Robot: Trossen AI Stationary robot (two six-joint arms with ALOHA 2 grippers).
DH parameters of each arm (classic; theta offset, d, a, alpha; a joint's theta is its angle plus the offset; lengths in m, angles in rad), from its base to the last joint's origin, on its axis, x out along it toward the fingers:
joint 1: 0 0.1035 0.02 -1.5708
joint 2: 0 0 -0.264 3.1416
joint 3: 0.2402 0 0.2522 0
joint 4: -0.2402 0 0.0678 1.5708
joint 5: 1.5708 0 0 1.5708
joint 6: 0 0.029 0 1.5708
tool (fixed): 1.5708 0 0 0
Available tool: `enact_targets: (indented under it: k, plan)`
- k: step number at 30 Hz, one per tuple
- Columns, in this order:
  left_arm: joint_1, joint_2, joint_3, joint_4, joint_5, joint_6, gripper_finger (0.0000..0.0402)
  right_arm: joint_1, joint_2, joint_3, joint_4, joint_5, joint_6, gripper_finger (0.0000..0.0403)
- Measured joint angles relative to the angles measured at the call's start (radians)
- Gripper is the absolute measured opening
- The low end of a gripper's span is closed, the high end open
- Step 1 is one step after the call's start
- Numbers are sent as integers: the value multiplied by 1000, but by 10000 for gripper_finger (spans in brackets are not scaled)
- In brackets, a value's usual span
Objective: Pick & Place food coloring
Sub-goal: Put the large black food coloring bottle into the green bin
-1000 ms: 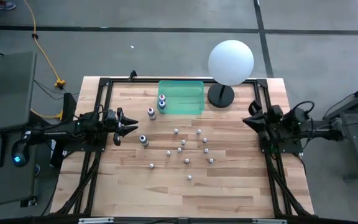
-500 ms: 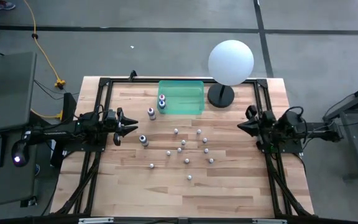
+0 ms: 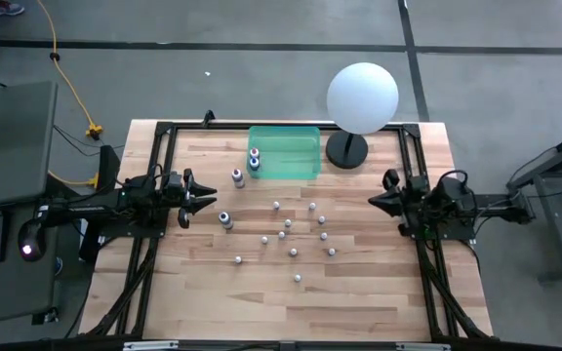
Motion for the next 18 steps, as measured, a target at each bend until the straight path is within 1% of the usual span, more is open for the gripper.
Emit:
enact_targets:
  k: [8,12,15,18]
  plan:
    - [0,0,0,0,0,0,129,0,0,0,-65,41,-1,0]
    - [0,0,0,0,0,0,129,0,-2,-38,0,52,2,0]
    - [0,0,0,0,0,0,129,0,2,-38,-21,62,9,0]
    - [0,0,0,0,0,0,129,0,-1,-38,-6,64,-32,0]
